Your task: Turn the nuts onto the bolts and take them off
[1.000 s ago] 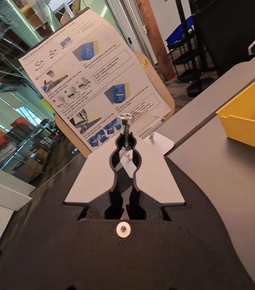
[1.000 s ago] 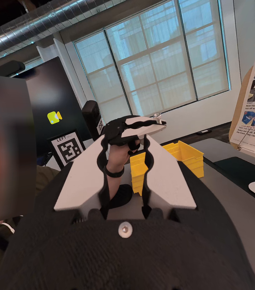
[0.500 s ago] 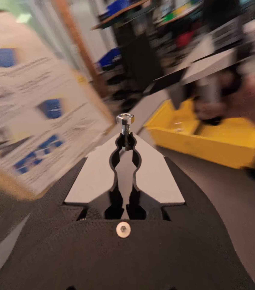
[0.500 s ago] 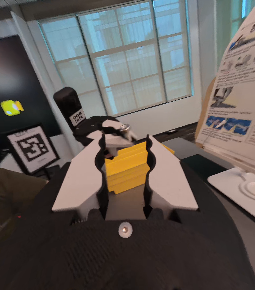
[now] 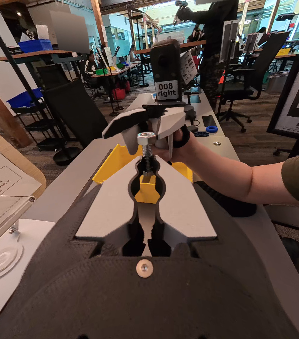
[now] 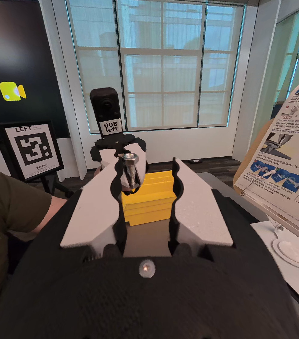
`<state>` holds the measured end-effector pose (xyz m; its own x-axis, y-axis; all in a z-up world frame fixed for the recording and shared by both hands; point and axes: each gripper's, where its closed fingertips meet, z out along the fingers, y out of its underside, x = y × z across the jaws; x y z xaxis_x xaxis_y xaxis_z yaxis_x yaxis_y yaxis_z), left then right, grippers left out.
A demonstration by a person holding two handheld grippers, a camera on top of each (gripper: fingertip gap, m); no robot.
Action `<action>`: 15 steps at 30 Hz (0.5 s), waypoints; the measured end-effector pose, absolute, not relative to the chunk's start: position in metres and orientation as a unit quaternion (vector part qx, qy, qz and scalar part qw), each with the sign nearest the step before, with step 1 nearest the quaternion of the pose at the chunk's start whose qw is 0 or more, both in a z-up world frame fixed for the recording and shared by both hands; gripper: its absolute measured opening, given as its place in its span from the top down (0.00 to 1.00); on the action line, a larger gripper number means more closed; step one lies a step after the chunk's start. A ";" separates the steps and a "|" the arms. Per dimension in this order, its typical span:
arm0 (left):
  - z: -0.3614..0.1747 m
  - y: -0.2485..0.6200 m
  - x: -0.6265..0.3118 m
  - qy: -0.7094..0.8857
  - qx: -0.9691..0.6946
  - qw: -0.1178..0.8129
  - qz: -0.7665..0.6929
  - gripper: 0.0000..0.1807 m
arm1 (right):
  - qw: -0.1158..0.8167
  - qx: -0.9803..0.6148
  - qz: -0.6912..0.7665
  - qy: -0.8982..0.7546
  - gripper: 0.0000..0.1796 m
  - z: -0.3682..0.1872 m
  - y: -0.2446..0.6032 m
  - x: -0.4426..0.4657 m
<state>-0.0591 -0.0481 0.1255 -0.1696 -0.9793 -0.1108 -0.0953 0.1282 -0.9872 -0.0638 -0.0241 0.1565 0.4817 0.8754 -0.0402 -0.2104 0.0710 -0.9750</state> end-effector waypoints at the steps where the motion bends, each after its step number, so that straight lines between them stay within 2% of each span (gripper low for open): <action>1: 0.126 -0.047 -0.059 0.591 -0.453 0.458 -0.485 0.96 | 0.666 -0.548 0.408 -0.299 0.72 0.157 -0.023 -0.061; 10: 0.128 -0.050 -0.060 0.589 -0.450 0.446 -0.502 0.96 | 0.652 -0.538 0.421 -0.328 0.75 0.159 -0.036 -0.077; 15: 0.128 -0.053 -0.061 0.591 -0.449 0.440 -0.507 0.96 | 0.648 -0.526 0.424 -0.351 0.91 0.157 -0.043 -0.081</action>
<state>-0.0607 -0.0526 0.1281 -0.2110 -0.9753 -0.0646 -0.0844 0.0840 -0.9929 -0.0806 -0.0428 0.1570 0.3934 0.9193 0.0094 -0.1803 0.0872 -0.9797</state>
